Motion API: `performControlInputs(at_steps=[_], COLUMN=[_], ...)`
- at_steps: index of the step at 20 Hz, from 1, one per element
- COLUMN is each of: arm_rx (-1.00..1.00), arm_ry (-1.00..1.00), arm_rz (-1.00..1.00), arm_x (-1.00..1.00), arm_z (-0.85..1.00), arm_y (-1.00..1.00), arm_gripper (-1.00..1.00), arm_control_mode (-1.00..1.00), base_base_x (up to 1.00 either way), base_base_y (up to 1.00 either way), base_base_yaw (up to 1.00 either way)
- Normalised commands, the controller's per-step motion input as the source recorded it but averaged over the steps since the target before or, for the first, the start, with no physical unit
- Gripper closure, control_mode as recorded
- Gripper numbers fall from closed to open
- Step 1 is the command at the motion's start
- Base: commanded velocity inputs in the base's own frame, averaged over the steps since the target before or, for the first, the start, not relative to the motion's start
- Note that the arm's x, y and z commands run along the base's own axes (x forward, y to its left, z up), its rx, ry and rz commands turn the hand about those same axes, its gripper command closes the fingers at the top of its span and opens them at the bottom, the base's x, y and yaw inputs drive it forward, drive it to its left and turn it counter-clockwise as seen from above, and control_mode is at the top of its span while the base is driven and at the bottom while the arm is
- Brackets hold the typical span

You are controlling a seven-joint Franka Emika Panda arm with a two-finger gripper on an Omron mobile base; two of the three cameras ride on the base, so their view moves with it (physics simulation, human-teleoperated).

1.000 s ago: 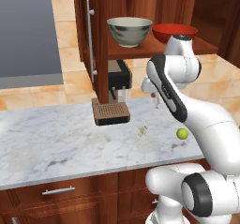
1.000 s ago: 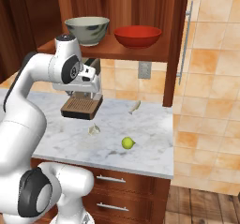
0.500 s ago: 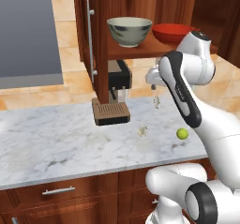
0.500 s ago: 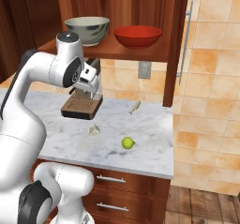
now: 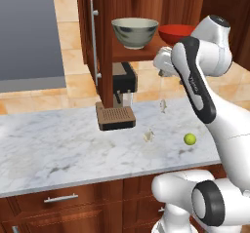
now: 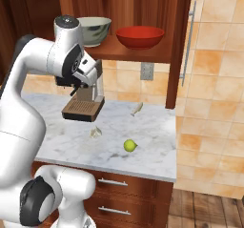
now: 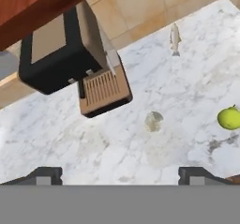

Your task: Pick both bowls and place them on the counter. Then place the garlic in one bowl and place the pear in the other bowl.

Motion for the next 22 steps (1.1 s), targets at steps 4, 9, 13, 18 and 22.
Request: performControlInputs(at_steps=[4,9,13,18,22], arm_rx=[0.05,0.01,0.12,0.23,0.25], arm_ry=[-0.15,-0.15,-0.08,-0.15,-0.06], arm_rz=[-0.23,-0.34,-0.27,-0.2,-0.17], arm_x=[0.09,0.18,0.18,0.16,0.33], arm_z=[0.51,0.37,0.26,0.36,0.13], arm_y=[0.06,0.01,-0.01,0.0,0.0], arm_gripper=[-1.0,-1.0,-1.0,-1.0,-1.0], arm_control_mode=[-1.0,-1.0,-1.0,-1.0,-1.0], base_base_x=[0.0,0.0,0.0,0.0,0.0], base_base_y=[0.0,0.0,0.0,0.0,0.0], base_base_yaw=[0.0,0.0,0.0,0.0,0.0])
